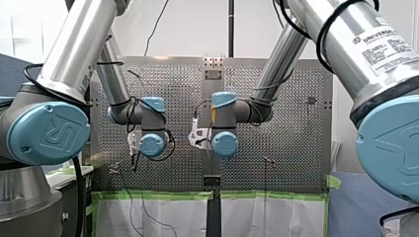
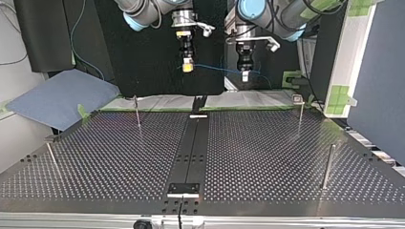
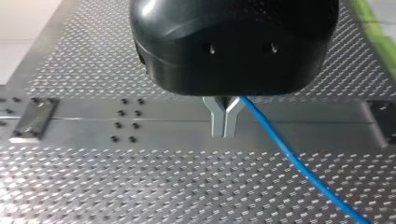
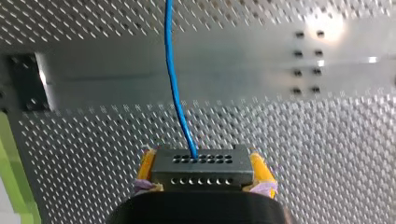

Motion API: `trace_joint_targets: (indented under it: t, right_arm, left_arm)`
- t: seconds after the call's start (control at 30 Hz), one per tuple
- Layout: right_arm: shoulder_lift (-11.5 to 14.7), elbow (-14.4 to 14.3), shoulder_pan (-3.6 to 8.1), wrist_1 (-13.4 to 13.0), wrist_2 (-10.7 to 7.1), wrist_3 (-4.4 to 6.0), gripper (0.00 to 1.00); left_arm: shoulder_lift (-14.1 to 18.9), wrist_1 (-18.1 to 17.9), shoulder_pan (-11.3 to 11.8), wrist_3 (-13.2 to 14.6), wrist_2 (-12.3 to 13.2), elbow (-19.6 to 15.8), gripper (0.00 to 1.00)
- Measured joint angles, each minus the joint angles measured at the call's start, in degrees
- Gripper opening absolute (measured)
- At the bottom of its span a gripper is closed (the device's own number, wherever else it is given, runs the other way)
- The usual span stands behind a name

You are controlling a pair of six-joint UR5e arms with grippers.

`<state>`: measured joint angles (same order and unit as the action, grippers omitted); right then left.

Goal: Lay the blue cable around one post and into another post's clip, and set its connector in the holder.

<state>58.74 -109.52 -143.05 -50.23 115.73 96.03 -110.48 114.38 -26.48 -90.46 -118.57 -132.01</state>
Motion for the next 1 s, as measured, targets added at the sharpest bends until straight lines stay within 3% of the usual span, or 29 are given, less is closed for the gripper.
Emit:
trace_joint_targets:
  t: [0.1, 0.23, 0.53, 0.73, 1.0]
  right_arm:
    - [1.46, -0.38, 1.10, 1.47, 0.81, 0.59, 0.00]
    - [3.22, -1.56, 2.73, 3.23, 0.30, 0.73, 0.00]
    - [6.97, -3.48, 6.45, 6.96, -3.14, -0.98, 0.00]
    - [9.63, -2.16, 9.11, 9.63, -5.80, -1.57, 0.00]
    - [13.91, 1.83, 13.13, 13.92, -10.08, -3.28, 0.00]
  left_arm:
    - [1.56, 1.57, 0.65, -0.23, -1.09, 1.27, 0.00]
    - [3.76, 3.77, 1.15, -1.18, -2.05, 2.54, 0.00]
    - [7.64, 8.15, 1.24, -1.78, -2.02, 5.79, 0.00]
    - [10.27, 10.85, 1.47, -3.17, -2.51, 6.31, 0.00]
    - [13.78, 14.69, 1.96, -5.67, -3.42, 6.68, 0.00]
